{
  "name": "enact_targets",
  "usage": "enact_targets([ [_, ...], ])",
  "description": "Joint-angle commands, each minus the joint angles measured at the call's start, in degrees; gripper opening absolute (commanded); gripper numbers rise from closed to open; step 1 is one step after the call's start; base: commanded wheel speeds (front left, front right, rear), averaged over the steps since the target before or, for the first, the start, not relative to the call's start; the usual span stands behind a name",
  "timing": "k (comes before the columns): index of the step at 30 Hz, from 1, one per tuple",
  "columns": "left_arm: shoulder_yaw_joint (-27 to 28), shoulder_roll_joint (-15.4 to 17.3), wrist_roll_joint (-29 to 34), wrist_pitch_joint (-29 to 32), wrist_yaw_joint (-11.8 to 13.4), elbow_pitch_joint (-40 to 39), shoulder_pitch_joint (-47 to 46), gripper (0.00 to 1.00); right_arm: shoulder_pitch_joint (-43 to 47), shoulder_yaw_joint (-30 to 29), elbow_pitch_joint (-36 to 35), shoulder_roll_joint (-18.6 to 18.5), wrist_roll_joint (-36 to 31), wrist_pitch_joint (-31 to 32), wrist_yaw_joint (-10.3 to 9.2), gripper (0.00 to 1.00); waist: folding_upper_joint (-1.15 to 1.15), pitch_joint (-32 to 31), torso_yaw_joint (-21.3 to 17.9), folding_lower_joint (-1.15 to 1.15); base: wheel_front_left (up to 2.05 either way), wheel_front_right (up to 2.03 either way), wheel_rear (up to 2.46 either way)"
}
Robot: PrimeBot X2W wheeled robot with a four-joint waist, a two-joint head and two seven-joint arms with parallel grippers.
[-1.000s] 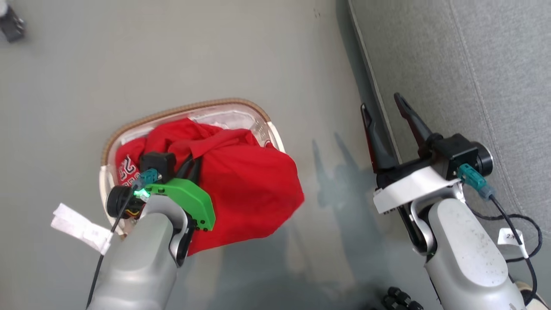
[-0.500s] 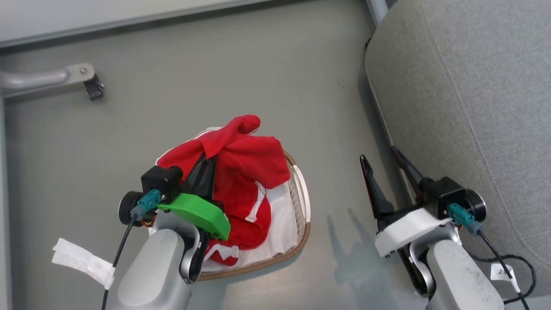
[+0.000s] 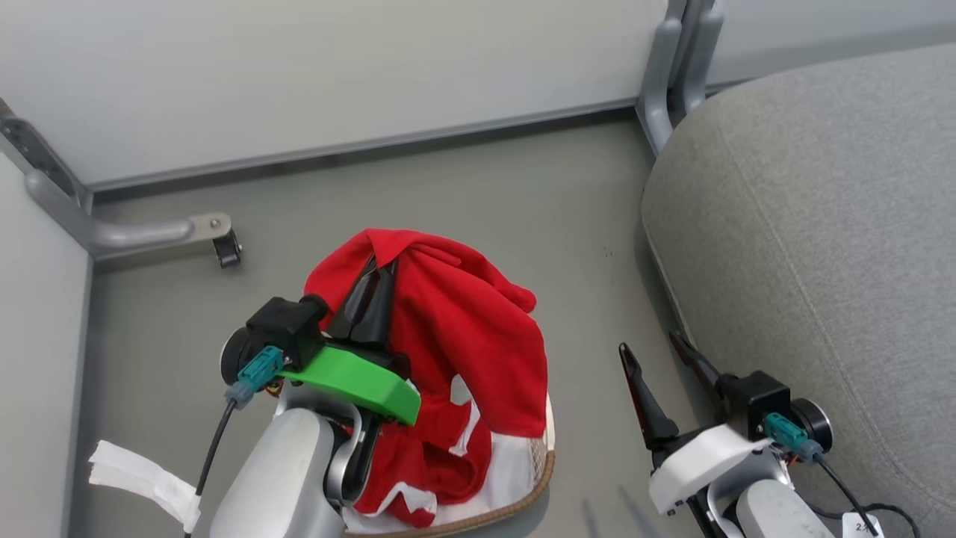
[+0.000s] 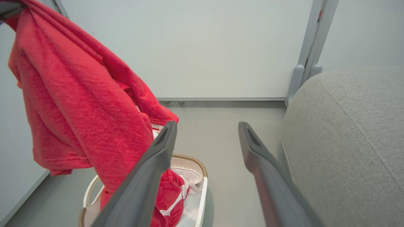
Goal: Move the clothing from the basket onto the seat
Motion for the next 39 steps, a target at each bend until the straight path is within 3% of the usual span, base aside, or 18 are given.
enact_targets([
  [1,0.0,0.1,-0.3,-0.2,-0.1,-0.7,1.2,0.00,1.3,0.0,0.1,-0.3,0.2,-0.1,-0.05,1.00,0.00,-3.7,-0.1,0.01,0.00,0.00,0.00],
  [15,-1.4,0.0,-1.4,-0.2,-0.1,-4.1,1.2,0.00,2.6,0.8,-0.7,-0.2,0.0,-0.1,-0.04,1.00,0.00,-5.2,-1.0,0.01,0.00,0.00,0.00],
  [23,-2.8,0.0,-2.4,-0.2,-0.1,-4.3,0.5,0.00,-3.5,10.6,-1.8,-0.3,2.0,-0.1,-0.04,1.00,0.00,-4.6,-0.5,0.01,0.00,0.00,0.00],
  [31,-7.0,0.0,-3.8,-0.2,-0.1,-3.6,-0.2,0.00,-14.6,21.9,3.0,-0.3,1.7,-0.1,-0.05,1.00,0.00,-3.5,1.4,0.01,0.00,0.00,0.00],
  [39,-10.5,0.0,-6.2,-0.2,-0.1,-3.6,-1.0,0.00,-19.6,25.9,9.1,-0.3,2.0,-0.1,-0.05,1.00,0.00,-2.8,3.7,0.01,0.00,0.00,0.00],
])
